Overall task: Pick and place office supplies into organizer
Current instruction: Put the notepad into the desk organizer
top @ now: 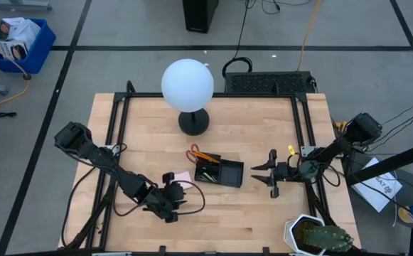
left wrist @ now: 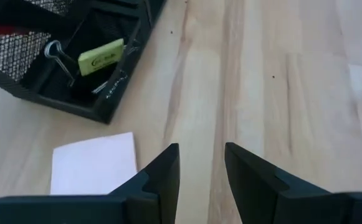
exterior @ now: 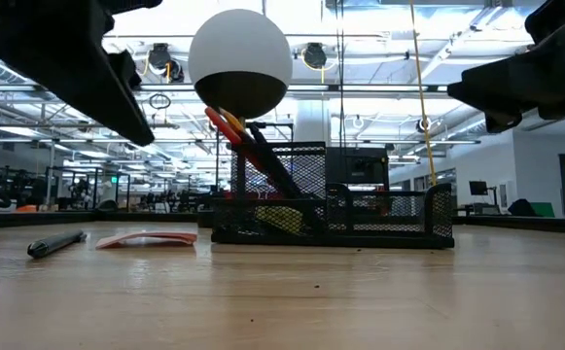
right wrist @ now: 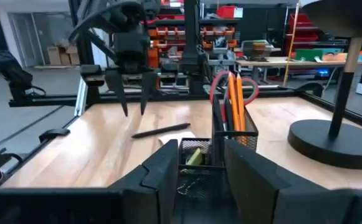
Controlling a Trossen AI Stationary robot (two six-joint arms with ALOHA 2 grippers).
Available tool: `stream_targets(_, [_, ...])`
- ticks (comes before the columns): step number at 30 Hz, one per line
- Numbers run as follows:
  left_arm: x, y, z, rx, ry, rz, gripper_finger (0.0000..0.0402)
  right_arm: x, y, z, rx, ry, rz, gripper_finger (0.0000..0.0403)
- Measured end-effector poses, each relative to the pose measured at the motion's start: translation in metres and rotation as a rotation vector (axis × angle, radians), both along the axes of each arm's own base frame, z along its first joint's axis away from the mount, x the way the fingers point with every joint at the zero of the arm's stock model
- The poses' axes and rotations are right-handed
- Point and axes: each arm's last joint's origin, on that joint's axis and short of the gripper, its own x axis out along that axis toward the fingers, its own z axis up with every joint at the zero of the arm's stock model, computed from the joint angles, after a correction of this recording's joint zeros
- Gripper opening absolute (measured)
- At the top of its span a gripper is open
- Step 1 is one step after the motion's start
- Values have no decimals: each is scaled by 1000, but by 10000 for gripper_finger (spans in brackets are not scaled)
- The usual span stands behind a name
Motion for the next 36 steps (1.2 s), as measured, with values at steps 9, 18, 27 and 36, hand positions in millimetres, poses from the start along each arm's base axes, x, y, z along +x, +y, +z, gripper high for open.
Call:
stream_targets(9, [11,5,-33,115,78,42,134,0,0,0,0,1,0,128])
stream_targets(18, [14,9,-51,169,119,80,191,0,0,0,0,2,1,128])
stream_targets(27, [8,10,-52,249,134,95,263,0,0,0,-1,2,1,128])
stream_targets(36, [14,15,-66,315,178,71,270,0,0,0,0,2,1,128])
